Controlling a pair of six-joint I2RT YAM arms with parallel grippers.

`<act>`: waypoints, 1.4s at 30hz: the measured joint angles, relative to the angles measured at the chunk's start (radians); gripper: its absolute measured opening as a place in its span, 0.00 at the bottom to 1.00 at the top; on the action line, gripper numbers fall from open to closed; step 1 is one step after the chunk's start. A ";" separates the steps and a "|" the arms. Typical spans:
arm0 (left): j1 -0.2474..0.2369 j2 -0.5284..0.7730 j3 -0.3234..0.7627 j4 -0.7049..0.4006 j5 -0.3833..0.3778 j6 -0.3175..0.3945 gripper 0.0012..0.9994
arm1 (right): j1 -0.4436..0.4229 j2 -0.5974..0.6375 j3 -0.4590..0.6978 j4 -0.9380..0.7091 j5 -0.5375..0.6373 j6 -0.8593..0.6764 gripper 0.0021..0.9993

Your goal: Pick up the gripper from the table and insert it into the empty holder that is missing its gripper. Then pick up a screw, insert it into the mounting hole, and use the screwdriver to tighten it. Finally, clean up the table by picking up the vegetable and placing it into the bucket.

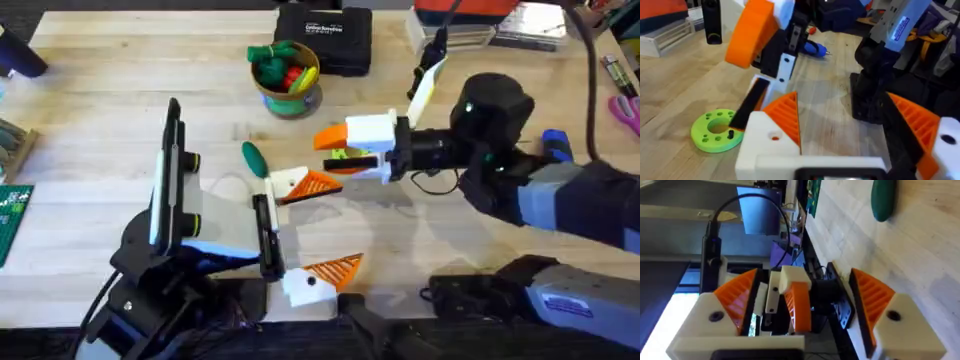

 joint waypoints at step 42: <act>0.000 0.000 0.000 0.000 0.000 0.000 0.99 | 0.048 -0.304 0.647 -1.827 0.544 -1.510 1.00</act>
